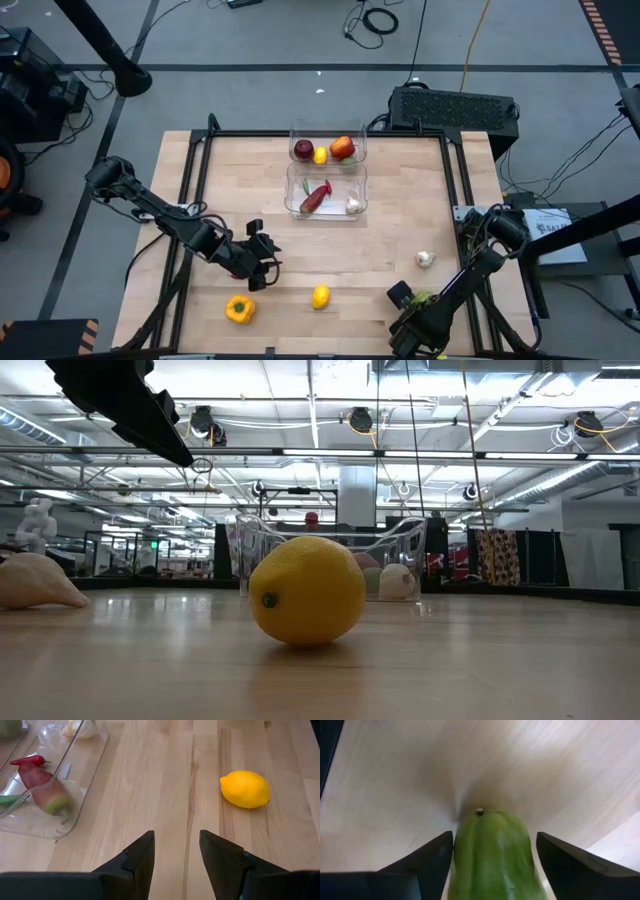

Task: Sort produce into baskets
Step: Put the chayote into the bottom transparent bin

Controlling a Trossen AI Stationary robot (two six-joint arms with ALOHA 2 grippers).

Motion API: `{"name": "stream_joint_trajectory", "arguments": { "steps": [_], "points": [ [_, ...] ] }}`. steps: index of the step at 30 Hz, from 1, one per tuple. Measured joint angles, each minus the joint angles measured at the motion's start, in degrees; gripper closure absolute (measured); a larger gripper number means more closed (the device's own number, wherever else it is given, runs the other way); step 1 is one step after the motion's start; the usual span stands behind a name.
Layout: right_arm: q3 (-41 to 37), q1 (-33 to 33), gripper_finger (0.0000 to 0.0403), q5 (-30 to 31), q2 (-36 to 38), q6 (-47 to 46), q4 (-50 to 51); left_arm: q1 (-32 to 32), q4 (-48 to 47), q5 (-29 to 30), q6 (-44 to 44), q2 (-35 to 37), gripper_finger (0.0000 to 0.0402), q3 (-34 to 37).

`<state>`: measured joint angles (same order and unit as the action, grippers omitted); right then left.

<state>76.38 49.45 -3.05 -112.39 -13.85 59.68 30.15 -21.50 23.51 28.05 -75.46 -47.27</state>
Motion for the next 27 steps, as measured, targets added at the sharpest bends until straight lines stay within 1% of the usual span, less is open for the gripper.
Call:
{"name": "stream_joint_trajectory", "arguments": {
  "steps": [8,12,21,27],
  "points": [
    [0.00,0.00,0.0179,0.02,0.03,-0.22,-0.13,0.00,0.02,0.03,0.09,0.00,0.0237,0.00],
    [0.00,0.00,0.0197,0.04,0.10,-0.35,-0.18,0.00,0.02,0.04,0.13,0.00,0.0237,0.00],
    [0.02,-0.69,0.0196,0.11,0.10,-3.31,-0.27,0.00,0.04,0.40,0.11,0.00,0.0237,0.00],
    [1.19,-3.07,0.0195,0.59,0.47,-4.41,0.91,-0.02,0.04,1.03,-0.46,0.00,0.0237,0.00]
  ]
}}
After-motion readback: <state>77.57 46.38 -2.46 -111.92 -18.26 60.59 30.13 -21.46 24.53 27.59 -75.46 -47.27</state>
